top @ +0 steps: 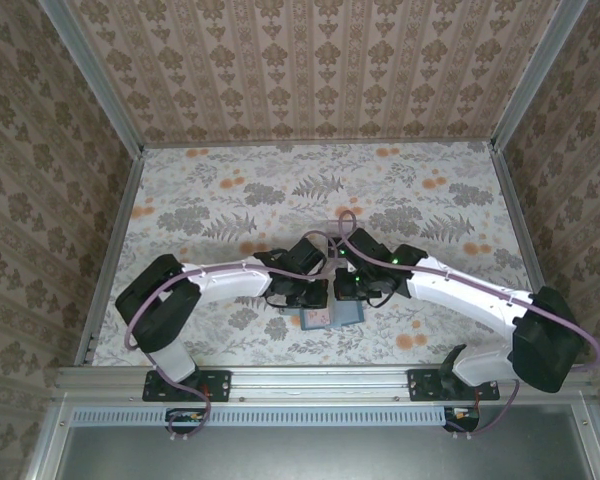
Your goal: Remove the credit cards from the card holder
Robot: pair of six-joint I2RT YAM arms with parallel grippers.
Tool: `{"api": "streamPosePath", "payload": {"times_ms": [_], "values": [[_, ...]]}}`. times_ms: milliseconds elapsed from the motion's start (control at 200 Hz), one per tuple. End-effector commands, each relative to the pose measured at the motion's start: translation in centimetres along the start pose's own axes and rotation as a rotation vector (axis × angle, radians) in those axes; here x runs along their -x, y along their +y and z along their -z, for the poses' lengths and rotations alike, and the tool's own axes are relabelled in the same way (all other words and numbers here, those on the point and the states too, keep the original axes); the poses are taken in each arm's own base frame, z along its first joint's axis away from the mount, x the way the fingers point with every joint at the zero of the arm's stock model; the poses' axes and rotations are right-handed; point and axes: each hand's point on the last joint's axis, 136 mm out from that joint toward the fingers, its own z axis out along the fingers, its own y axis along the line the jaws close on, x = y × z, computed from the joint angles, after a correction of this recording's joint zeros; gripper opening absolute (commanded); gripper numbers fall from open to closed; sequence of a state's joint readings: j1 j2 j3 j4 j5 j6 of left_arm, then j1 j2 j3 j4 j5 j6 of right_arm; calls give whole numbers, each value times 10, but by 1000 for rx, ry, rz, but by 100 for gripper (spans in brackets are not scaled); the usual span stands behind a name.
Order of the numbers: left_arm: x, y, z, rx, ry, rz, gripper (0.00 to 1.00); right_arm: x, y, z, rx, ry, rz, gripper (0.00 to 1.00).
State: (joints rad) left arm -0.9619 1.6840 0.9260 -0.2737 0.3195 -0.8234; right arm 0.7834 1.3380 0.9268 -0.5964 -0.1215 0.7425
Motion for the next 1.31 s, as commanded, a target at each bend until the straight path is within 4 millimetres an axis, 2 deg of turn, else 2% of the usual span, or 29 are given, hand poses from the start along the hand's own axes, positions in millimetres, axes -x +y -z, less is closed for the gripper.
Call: {"api": "streamPosePath", "payload": {"times_ms": [0, 185, 335, 475, 620, 950, 1095, 1300], "values": [[4, -12, -2, -33, 5, 4, 3, -3, -1, 4, 18, -5, -33, 8], [4, -15, -11, -46, 22, 5, 3, -6, -3, 4, 41, -10, -65, 7], [5, -22, -17, -65, 30, 2, 6, -10, -2, -3, 73, 6, -87, 7], [4, -20, -21, -56, 40, 10, 9, -14, -5, -11, 73, 23, -100, 6], [1, -18, -23, -50, 51, 17, 14, -17, -8, -16, 69, 35, -107, 6], [0, -17, -23, -44, 58, 12, 27, -18, -17, -14, 53, 25, -123, 5], [0, -17, -20, -37, 55, 10, 27, -22, -28, -20, 40, 31, -144, 4], [2, -17, -12, -23, 36, 5, 18, -26, -33, -33, 63, 52, -174, 4]]}}
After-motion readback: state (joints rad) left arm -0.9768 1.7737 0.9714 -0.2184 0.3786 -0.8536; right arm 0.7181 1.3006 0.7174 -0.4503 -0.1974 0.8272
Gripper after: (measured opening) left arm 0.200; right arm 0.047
